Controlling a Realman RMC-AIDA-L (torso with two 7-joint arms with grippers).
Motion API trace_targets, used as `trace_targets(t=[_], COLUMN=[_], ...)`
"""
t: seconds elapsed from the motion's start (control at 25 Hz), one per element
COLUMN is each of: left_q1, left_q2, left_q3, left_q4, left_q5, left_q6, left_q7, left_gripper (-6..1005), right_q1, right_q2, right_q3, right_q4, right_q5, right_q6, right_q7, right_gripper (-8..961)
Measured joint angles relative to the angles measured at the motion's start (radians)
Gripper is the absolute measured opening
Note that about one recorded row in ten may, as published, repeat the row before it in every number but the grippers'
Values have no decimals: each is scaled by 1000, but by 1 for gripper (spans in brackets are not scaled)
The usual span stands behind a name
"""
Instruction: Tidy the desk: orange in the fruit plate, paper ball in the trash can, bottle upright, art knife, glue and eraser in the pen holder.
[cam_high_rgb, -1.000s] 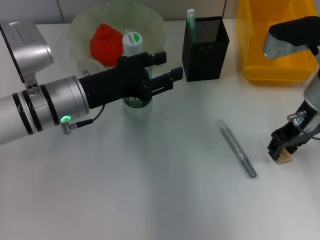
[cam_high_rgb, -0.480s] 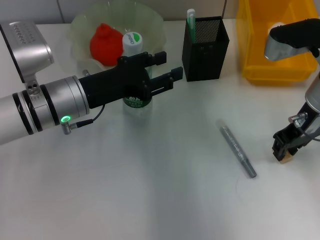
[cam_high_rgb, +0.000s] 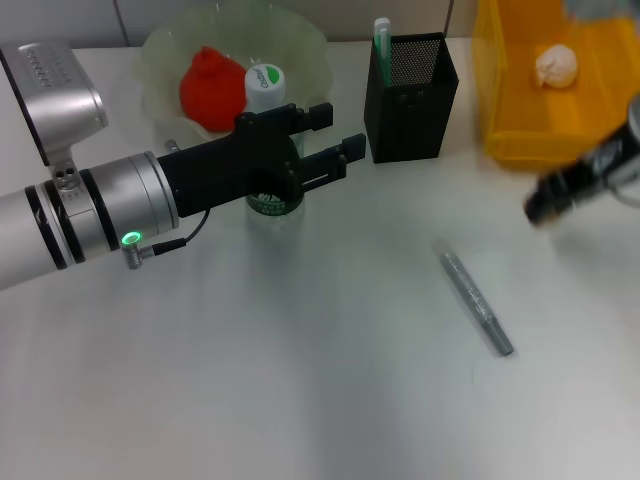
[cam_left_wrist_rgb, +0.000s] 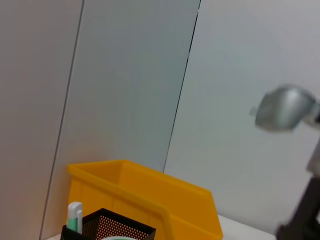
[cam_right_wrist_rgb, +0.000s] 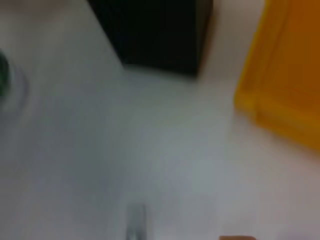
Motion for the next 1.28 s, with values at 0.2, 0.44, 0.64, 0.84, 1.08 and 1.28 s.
trace_targets(t=[0.2, 0.44, 0.64, 0.84, 1.08, 1.28], left_q1=[0, -2, -7, -10, -11, -13], left_q2=[0, 1, 1, 1, 2, 2], left_q3=[0, 0, 0, 0, 0, 0], left_q4=[0, 0, 0, 0, 1, 2], left_q5=[0, 0, 0, -1, -11, -12], left_q6=[-3, -4, -5, -5, -3, -4], left_q7=[0, 0, 0, 0, 0, 0], left_gripper=[605, 604, 604, 604, 605, 605], right_q1=[-3, 82, 203, 314, 351, 351], right_q2=[1, 0, -7, -21, -22, -17], right_q3=[41, 31, 37, 32, 30, 31], right_q4=[-96, -37, 99, 283, 380, 403], right_q5=[28, 31, 29, 21, -2, -9], right_q6=[112, 290, 374, 428, 473, 519], right_q7=[-9, -14, -35, -52, -53, -69], right_gripper=[259, 259, 260, 268, 280, 329])
